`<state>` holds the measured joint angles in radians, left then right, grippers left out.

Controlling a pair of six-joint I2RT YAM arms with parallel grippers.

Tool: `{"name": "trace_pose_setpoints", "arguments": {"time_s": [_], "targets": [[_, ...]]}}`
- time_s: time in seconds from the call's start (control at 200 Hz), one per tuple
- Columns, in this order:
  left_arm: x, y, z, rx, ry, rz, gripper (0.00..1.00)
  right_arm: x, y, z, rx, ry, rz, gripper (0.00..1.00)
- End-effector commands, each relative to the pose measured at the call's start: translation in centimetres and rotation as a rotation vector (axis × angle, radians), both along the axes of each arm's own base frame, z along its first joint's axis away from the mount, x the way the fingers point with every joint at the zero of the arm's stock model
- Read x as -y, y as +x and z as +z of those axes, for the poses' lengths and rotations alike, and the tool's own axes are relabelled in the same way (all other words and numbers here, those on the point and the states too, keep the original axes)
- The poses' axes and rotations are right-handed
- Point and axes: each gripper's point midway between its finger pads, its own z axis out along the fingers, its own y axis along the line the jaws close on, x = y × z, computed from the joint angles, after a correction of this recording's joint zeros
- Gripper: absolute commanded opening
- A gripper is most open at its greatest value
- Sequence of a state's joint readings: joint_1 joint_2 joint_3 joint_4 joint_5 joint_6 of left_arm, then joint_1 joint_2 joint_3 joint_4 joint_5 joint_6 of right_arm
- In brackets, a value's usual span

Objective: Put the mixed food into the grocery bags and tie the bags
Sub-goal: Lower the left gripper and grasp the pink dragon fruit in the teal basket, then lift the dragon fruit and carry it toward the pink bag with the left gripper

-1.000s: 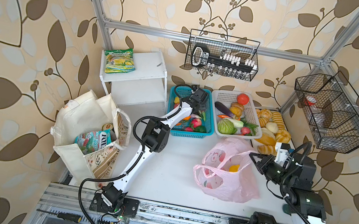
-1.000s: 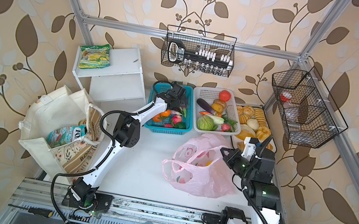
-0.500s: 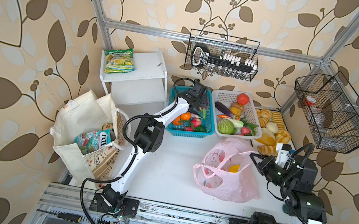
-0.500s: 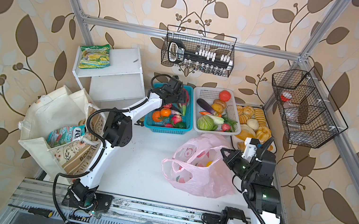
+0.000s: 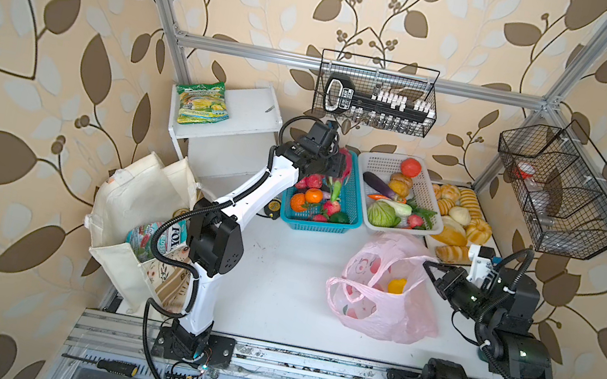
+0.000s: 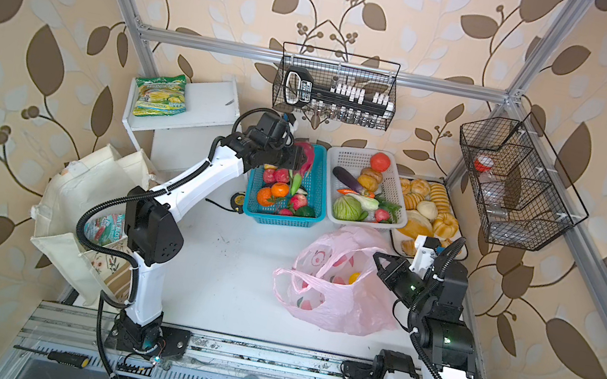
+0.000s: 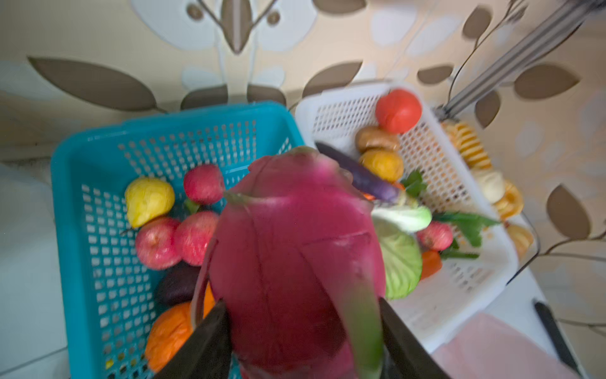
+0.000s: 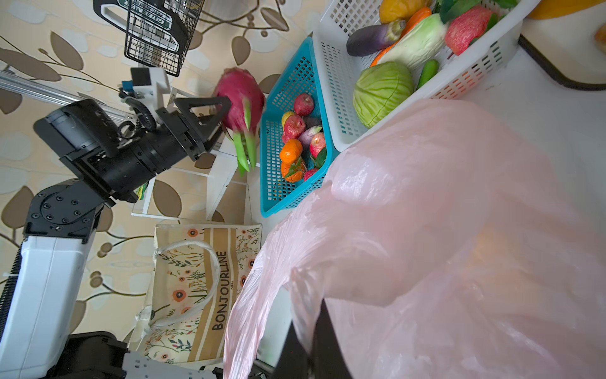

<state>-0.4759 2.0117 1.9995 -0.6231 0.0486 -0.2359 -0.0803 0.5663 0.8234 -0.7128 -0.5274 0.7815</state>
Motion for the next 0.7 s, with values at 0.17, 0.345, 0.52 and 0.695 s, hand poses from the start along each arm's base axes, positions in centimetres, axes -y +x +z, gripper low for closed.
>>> {"name": "trace_pose_setpoints", "arguments": {"time_s": [0.17, 0.345, 0.52, 0.695], "targets": [[-2.6, -1.4, -8.8, -0.196, 0.268, -0.062, 0.60, -0.2, -0.3, -0.9, -0.016, 0.010, 0.007, 0.00], [-1.4, -1.5, -9.7, -0.240, 0.265, -0.139, 0.73, -0.1, -0.4, -1.3, -0.028, 0.014, -0.001, 0.00], [-0.6, -1.5, -10.9, -0.271, 0.248, -0.181, 0.84, -0.1, -0.3, -1.6, -0.031, 0.017, -0.007, 0.00], [-0.4, -1.3, -11.5, -0.286, 0.243, -0.179, 0.89, -0.1, -0.3, -1.7, -0.036, 0.013, -0.005, 0.00]]}}
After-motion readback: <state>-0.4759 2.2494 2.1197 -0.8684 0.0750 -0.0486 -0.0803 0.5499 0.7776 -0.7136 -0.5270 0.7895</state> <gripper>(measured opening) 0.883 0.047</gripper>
